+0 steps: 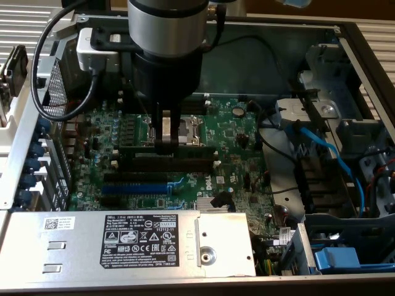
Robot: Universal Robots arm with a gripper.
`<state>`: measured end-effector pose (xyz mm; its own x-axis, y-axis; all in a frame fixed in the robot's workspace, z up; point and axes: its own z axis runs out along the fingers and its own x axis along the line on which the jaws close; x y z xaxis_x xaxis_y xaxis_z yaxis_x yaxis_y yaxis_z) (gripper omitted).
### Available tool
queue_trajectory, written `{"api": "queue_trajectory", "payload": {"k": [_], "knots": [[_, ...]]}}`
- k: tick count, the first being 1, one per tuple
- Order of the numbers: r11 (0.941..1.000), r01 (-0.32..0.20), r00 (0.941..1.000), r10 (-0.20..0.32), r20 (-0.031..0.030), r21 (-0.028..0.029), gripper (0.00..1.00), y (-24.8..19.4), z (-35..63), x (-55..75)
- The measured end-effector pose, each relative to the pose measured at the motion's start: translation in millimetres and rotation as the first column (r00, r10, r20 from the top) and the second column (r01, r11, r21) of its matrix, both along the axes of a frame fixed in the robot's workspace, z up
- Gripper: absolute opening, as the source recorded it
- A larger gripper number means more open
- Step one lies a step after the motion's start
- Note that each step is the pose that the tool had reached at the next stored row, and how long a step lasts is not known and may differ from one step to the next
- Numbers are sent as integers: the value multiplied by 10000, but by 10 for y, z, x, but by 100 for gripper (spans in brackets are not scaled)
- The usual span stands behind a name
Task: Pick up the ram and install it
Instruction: 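Insert the ram into the slot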
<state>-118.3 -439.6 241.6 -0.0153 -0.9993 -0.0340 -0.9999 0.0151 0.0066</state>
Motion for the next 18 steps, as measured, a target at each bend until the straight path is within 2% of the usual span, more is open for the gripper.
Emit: {"api": "queue_trajectory", "payload": {"k": [18], "knots": [[10000,6,10000,-6,1,4,12,0,-34,-16]]}}
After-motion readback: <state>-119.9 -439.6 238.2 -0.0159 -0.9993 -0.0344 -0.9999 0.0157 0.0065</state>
